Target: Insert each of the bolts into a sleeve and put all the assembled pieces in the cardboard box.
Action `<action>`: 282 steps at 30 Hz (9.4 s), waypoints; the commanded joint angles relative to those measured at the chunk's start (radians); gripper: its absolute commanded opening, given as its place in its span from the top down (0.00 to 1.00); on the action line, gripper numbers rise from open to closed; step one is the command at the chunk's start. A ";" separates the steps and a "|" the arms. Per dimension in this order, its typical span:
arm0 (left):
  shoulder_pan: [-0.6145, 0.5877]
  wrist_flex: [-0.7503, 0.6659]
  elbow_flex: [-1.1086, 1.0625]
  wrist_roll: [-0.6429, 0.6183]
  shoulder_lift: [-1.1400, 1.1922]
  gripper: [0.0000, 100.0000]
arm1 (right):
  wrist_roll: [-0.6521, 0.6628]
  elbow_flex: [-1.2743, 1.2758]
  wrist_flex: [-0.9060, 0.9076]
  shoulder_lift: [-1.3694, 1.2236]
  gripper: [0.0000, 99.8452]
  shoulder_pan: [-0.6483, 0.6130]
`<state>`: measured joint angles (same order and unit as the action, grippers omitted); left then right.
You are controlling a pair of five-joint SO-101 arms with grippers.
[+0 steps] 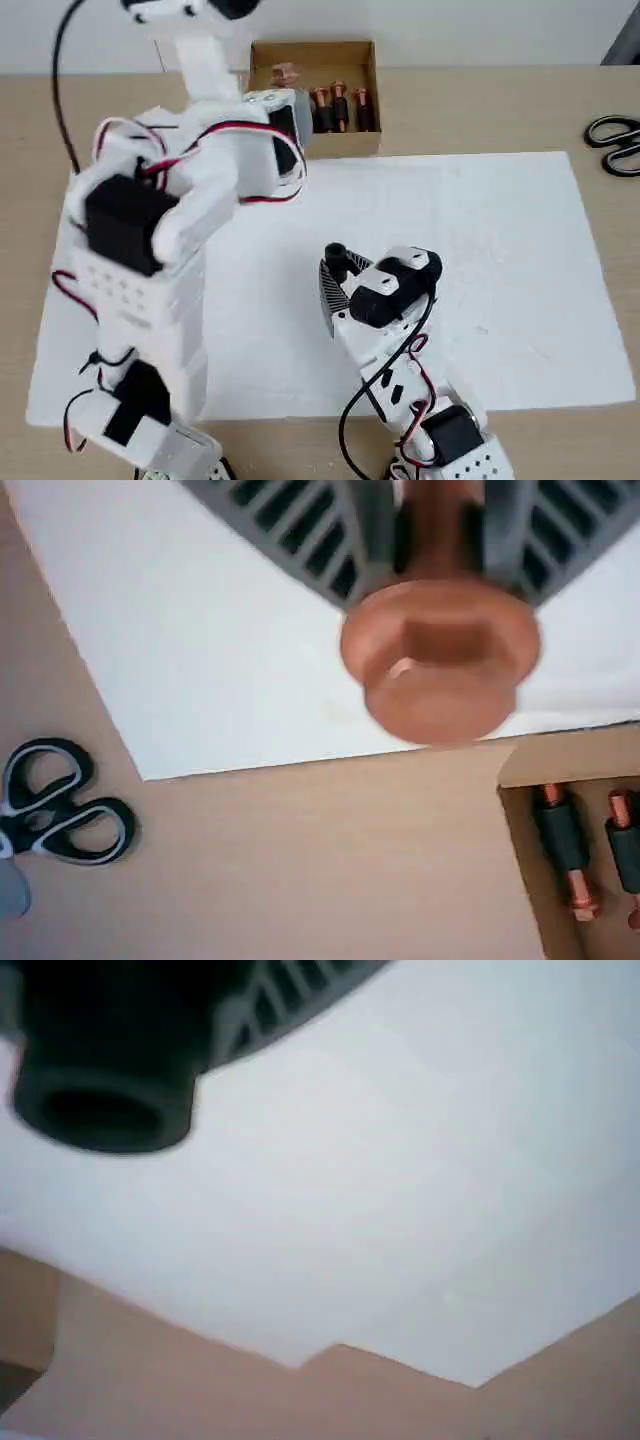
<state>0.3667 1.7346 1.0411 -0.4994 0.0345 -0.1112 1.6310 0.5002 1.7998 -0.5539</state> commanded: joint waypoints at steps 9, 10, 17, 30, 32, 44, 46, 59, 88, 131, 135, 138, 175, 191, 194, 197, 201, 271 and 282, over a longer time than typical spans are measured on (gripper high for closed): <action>-0.005 -0.135 -0.151 -0.018 -0.066 0.99 | -0.018 -0.002 -0.102 0.015 1.00 -0.002; -0.003 -0.147 -0.154 -0.005 -0.064 0.99 | -0.018 -0.002 -0.102 0.015 1.00 -0.002; -0.003 -0.221 -0.177 0.035 -0.055 0.99 | -0.018 -0.008 -0.124 0.015 1.00 -0.002; 0.152 -0.135 -0.226 0.157 -0.150 0.99 | -0.018 0.028 -0.173 0.013 1.00 -0.001; 0.135 -0.115 -0.265 0.155 -0.183 0.99 | -0.018 0.031 -0.173 0.013 1.00 -0.002; 0.038 -0.227 -0.720 0.123 -0.540 0.99 | -0.018 0.031 -0.170 0.013 1.00 -0.002; 0.031 -0.319 -0.852 0.126 -0.603 0.99 | -0.018 0.031 -0.170 0.013 1.00 -0.004; 0.034 -0.942 -1.408 0.124 -0.704 0.99 | -0.018 0.032 -0.170 0.013 1.00 -0.004; 0.155 -0.954 -1.543 0.232 -0.747 0.99 | -0.020 0.052 -0.166 0.013 1.00 -0.008; 0.176 -0.962 -1.647 0.233 -0.861 0.99 | -0.020 0.052 -0.165 0.013 1.00 -0.007; 0.176 -0.961 -1.647 0.233 -0.862 0.99 | -0.020 0.052 -0.165 0.013 1.00 -0.007; 0.176 -0.961 -1.647 0.233 -0.862 0.99 | -0.020 0.052 -0.165 0.013 1.00 -0.007; 0.170 -0.922 -1.561 0.229 -0.896 0.99 | -0.020 0.052 -0.163 0.012 1.00 -0.004; 0.169 -0.793 -1.501 0.232 -0.896 0.99 | -0.020 0.052 -0.163 0.008 1.00 -0.004; 0.169 -0.793 -1.501 0.232 -0.896 0.99 | -0.020 0.052 -0.163 0.008 1.00 -0.004; 0.169 -0.793 -1.503 0.232 -0.891 0.99 | -0.020 0.052 -0.163 0.008 1.00 -0.004; 0.172 -0.795 -1.511 0.232 -0.890 0.99 | -0.020 0.052 -0.163 0.008 1.00 -0.004; 0.094 -0.856 -1.788 0.232 -0.896 0.99 | -0.020 0.052 -0.142 0.008 1.00 -0.008; 0.092 -0.841 -1.761 0.310 -0.898 0.99 | -0.020 0.052 -0.142 0.004 1.00 -0.008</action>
<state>0.5232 0.8846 -0.7649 -0.2140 -0.8462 -0.1235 1.6755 0.3636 1.7967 -0.5631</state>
